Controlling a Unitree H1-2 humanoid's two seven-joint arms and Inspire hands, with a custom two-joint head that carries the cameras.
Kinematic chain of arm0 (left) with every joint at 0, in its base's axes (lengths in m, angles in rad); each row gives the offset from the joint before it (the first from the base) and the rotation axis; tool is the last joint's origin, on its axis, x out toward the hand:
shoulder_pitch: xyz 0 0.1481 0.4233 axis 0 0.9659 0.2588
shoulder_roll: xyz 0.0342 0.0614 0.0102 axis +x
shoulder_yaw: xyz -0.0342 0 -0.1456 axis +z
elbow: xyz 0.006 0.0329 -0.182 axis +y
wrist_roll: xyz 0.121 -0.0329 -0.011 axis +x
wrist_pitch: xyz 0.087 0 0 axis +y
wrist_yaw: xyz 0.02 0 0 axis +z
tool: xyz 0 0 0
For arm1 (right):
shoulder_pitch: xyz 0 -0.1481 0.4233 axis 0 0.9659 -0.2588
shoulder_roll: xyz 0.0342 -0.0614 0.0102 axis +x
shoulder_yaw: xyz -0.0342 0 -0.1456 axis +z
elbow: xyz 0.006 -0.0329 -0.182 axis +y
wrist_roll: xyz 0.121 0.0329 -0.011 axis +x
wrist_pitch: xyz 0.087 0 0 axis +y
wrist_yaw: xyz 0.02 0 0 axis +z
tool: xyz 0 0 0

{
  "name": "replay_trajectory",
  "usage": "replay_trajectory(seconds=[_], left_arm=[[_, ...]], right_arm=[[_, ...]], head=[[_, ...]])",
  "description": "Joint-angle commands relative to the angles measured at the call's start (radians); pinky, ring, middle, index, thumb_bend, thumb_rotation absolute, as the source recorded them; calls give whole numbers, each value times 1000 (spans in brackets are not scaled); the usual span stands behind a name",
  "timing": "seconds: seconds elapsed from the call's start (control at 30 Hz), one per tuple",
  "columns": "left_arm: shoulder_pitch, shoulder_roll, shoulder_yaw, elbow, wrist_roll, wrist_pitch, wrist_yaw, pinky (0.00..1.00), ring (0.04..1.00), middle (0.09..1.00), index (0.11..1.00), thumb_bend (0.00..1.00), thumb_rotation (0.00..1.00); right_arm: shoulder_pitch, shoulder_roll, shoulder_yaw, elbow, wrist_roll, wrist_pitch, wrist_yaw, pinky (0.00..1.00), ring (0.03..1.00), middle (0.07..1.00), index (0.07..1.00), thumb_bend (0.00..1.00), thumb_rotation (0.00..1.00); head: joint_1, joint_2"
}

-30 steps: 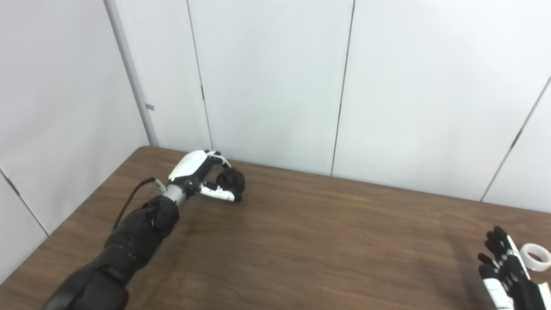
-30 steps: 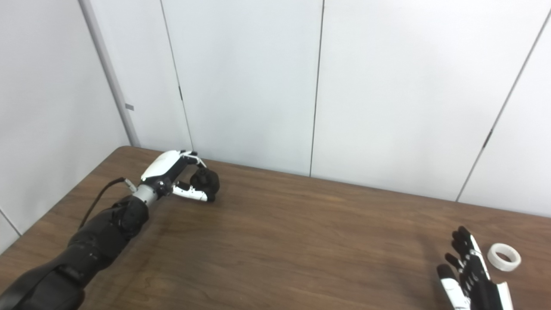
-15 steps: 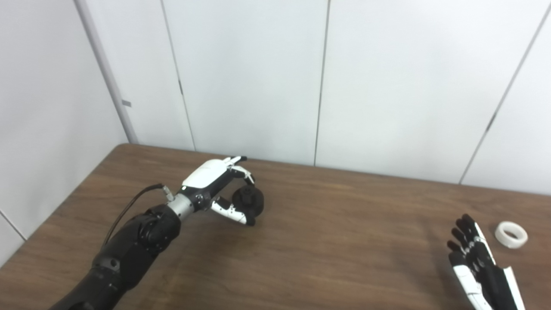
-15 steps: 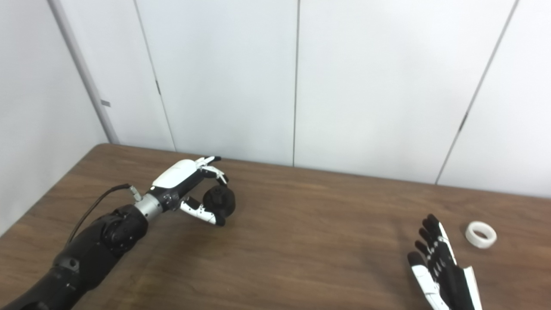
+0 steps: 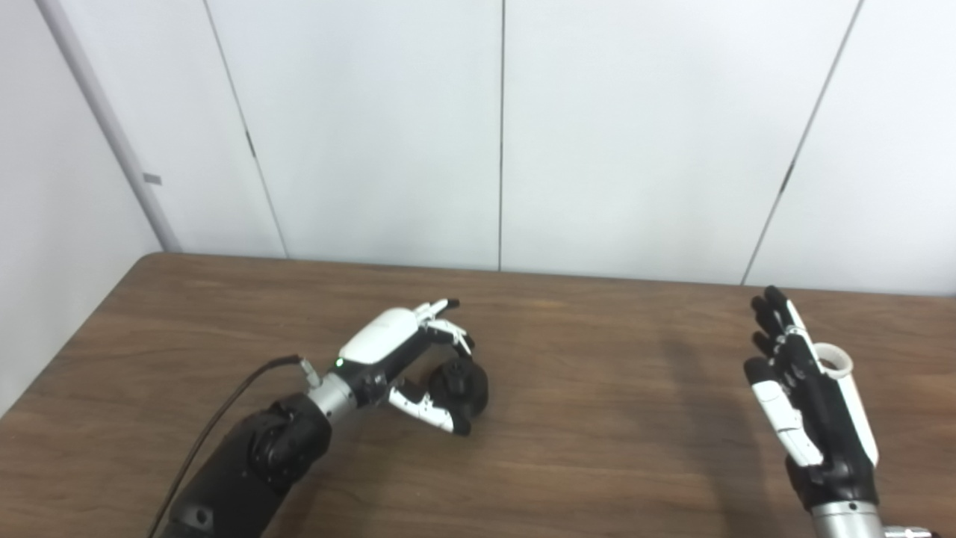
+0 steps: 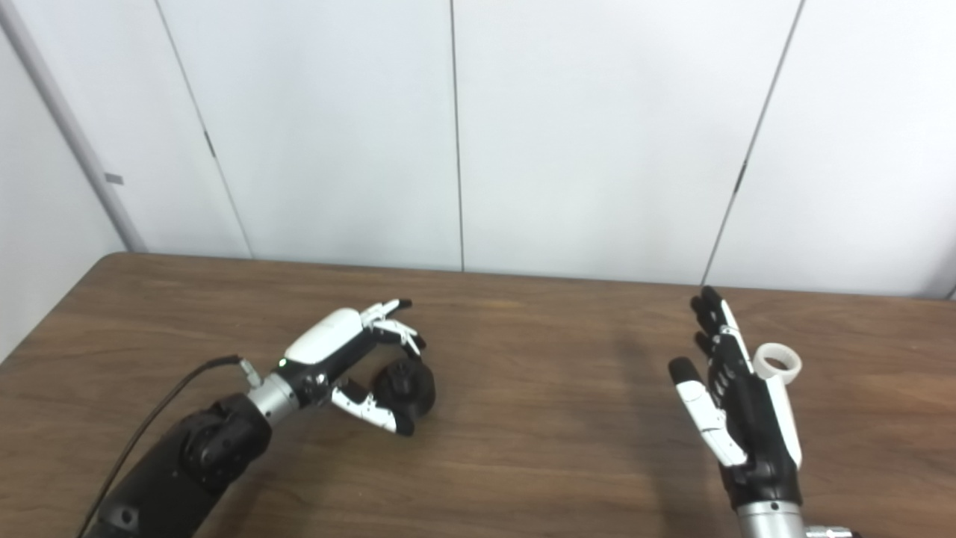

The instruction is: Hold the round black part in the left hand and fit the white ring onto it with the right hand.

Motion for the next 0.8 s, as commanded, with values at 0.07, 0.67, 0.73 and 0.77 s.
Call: replay_trajectory(seconds=[0.07,0.67,0.73,0.77], left_arm=[[-20,-21,-6,-49,-26,-45,-5,1000,1000,762,481,524,59],[12,-47,-109,-79,-38,-52,-19,1000,999,763,480,524,62],[15,-51,-117,-78,-40,-52,-17,1000,998,761,480,524,62],[17,-54,-120,-76,-44,-52,-15,1000,998,760,480,524,62]], right_arm=[[-25,0,3,-63,5,-18,1,957,982,960,967,459,730],[-29,45,11,-157,-35,27,-21,939,957,936,954,531,733],[-27,45,13,-157,-38,23,-21,938,962,938,955,534,737],[-26,45,14,-159,-39,22,-21,941,963,939,955,535,736]], head=[[-20,1],[-126,12],[-136,11],[-143,11]])
